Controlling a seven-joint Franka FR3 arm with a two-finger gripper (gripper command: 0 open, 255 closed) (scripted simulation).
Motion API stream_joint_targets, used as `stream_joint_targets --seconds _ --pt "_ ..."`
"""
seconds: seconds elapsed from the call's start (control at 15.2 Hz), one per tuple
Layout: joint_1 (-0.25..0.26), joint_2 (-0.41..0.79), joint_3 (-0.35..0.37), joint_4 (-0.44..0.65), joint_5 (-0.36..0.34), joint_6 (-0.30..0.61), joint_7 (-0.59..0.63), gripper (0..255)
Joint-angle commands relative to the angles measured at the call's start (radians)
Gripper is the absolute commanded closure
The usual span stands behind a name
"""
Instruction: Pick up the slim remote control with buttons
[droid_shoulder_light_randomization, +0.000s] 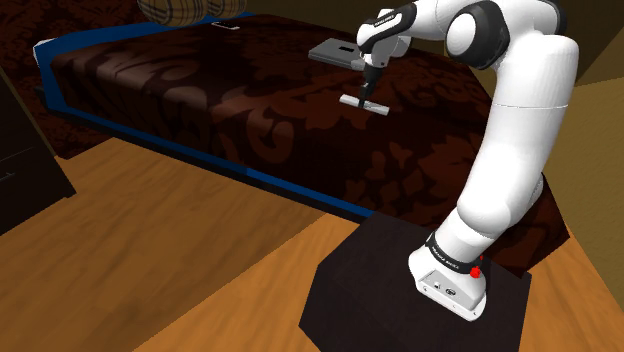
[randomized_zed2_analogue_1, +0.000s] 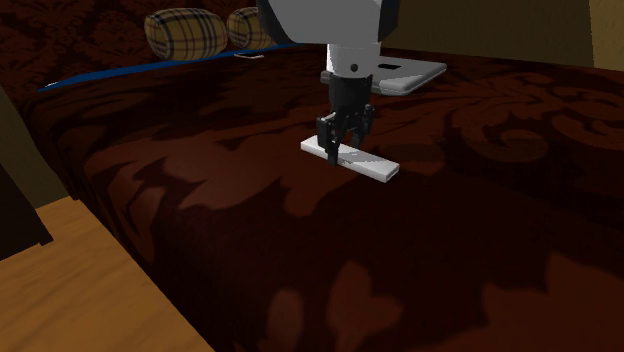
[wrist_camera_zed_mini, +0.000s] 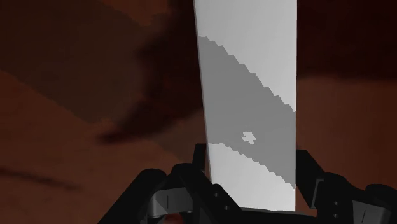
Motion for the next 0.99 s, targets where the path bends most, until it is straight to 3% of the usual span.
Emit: stream_joint_targets --seconds 0.0,0.92 --pt "0.001 -0.007 -0.002 0.01 -0.004 -0.017 0.003 255" --pt "0.002 -0.049 -0.011 0.131 -0.028 -0.176 0.021 255"
